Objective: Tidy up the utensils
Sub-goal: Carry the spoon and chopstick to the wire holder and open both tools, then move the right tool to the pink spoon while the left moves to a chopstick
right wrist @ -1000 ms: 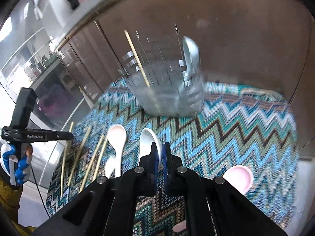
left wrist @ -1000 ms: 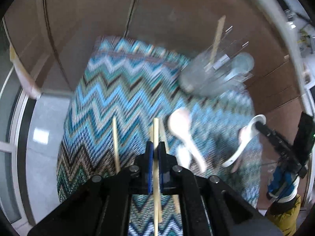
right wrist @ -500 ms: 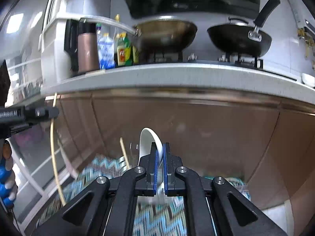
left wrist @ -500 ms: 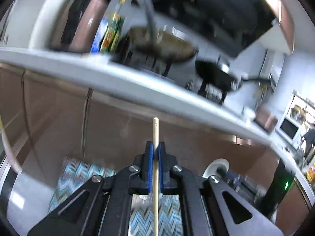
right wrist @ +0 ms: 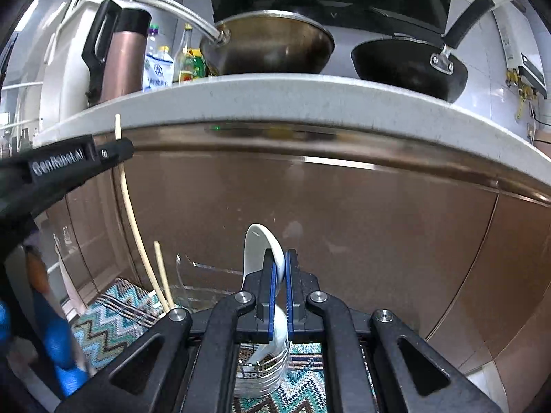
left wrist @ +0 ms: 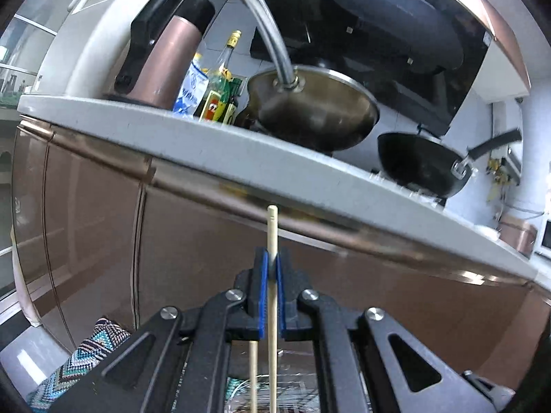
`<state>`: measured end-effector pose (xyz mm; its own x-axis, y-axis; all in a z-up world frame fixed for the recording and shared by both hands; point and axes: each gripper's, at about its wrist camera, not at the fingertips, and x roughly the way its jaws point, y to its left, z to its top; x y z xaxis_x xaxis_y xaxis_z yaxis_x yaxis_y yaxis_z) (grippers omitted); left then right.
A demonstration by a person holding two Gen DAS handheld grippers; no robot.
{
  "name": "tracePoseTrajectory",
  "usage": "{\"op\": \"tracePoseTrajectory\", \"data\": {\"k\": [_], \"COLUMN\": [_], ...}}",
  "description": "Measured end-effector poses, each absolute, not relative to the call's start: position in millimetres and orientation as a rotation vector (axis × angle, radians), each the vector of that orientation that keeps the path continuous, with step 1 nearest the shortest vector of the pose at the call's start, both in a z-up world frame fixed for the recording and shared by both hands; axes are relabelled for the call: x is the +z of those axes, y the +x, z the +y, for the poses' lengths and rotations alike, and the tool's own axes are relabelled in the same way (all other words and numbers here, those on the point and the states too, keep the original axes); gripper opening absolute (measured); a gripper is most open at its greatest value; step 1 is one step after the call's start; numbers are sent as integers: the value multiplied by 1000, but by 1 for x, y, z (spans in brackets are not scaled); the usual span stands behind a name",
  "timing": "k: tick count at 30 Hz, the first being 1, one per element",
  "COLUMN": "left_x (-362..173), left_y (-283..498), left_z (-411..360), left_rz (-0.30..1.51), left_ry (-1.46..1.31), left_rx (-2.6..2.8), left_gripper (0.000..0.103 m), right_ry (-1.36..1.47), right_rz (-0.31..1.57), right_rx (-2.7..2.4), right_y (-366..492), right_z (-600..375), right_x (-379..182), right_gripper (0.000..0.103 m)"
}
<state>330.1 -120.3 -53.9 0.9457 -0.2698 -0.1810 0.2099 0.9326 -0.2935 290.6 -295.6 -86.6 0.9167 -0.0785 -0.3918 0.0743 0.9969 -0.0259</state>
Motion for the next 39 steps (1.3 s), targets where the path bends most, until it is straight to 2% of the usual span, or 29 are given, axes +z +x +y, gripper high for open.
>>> {"op": "tracePoseTrajectory", "data": {"k": [8, 10, 11, 13, 16, 27, 34, 39], "left_x": [-83, -84, -82, -76, -59, -5, -4, -14], "left_y": [322, 316, 312, 302, 284, 226, 190, 179], "left_z": [-121, -121, -119, -114, -103, -51, -22, 3], "left_rz": [191, 194, 196, 190, 190, 427, 562, 677], "left_ry": [-232, -216, -211, -207, -200, -140, -102, -91], "left_rx": [-207, -213, -213, -217, -226, -209, -218, -208], "left_gripper": [8, 21, 23, 28, 38, 39, 39, 39], "right_ry": [-41, -36, -34, -17, 11, 96, 80, 88], "right_rz": [438, 453, 462, 468, 456, 451, 428, 493], "right_rx": [-74, -68, -66, -53, -33, -21, 20, 122], "right_y": [285, 283, 281, 276, 265, 198, 147, 131], "right_z": [-287, -287, -286, -286, -287, -291, -279, -276], "right_x": [-124, -127, -128, -128, -118, -64, -31, -32], "right_gripper": [6, 7, 7, 18, 27, 28, 29, 29]}}
